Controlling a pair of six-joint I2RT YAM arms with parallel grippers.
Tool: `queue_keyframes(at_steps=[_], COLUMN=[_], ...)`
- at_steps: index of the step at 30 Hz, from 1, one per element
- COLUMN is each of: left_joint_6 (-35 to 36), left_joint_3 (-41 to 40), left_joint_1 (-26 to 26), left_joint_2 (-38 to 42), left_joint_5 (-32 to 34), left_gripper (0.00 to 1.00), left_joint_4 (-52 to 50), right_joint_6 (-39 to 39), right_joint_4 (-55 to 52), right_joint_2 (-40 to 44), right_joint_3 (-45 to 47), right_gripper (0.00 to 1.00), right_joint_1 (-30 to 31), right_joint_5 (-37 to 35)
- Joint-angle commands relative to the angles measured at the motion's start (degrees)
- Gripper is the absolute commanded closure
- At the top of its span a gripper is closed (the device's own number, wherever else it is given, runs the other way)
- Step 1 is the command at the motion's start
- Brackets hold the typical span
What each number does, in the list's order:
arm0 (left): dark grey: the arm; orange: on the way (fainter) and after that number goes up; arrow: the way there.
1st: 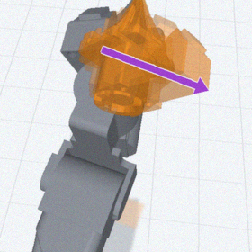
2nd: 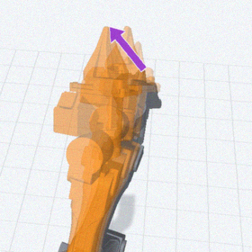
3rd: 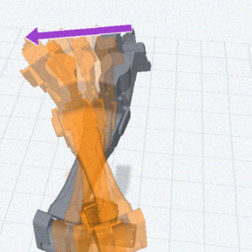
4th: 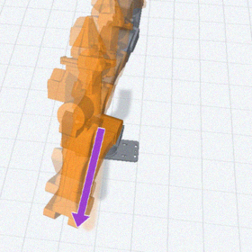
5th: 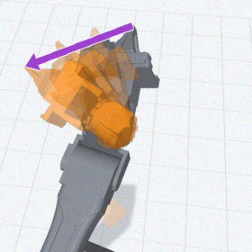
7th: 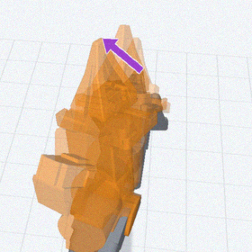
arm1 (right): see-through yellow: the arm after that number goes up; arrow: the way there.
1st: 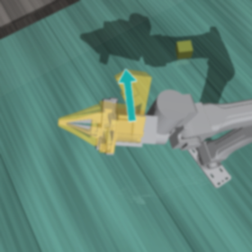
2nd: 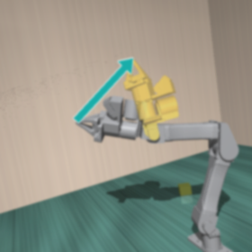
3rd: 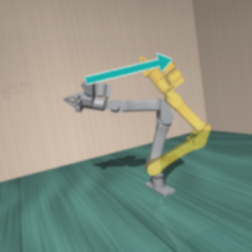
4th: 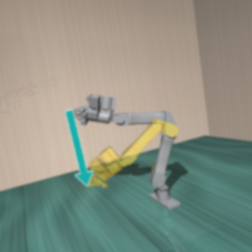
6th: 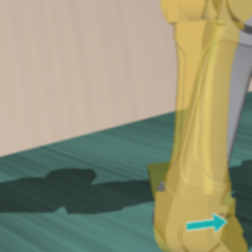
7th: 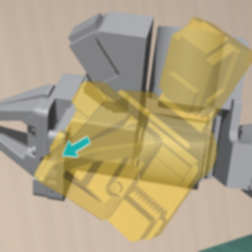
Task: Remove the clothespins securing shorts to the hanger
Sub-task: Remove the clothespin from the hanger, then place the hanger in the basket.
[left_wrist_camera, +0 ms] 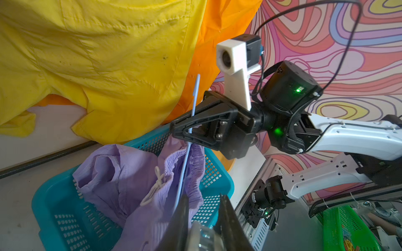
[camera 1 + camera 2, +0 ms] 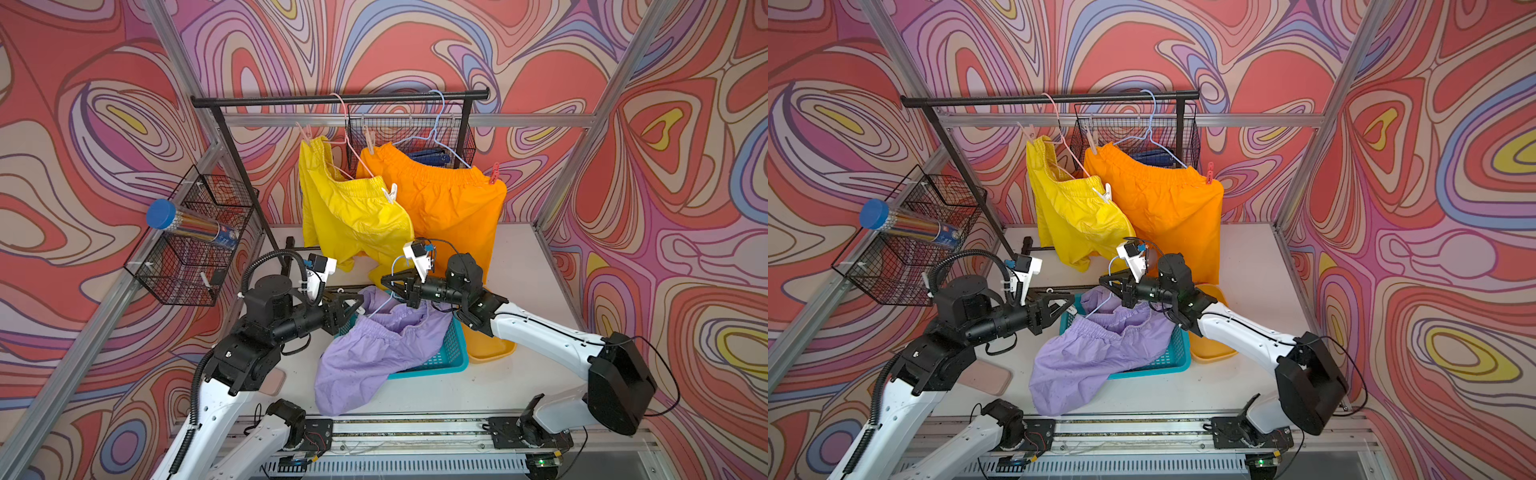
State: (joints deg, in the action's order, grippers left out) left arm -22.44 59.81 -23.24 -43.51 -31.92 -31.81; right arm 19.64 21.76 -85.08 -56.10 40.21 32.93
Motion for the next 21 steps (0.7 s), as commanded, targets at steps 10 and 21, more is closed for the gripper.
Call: queue_keyframes(at_steps=[10, 21], left_joint_6=[0.4, -1.3], left_joint_3=[-7.7, -11.2], left_joint_1=[0.3, -1.9], left_joint_2=[1.3, 1.0], left_joint_5=[-2.7, -1.2], left_gripper=[1.0, 1.0], left_joint_4=[3.2, 6.6], right_joint_6=[0.2, 0.1], right_joint_4=[1.2, -5.3], right_joint_2=[-7.6, -5.6], right_joint_3=[1.9, 1.8], right_gripper=[1.0, 0.66], right_joint_1=[0.1, 0.1], right_joint_5=[-3.7, -7.1])
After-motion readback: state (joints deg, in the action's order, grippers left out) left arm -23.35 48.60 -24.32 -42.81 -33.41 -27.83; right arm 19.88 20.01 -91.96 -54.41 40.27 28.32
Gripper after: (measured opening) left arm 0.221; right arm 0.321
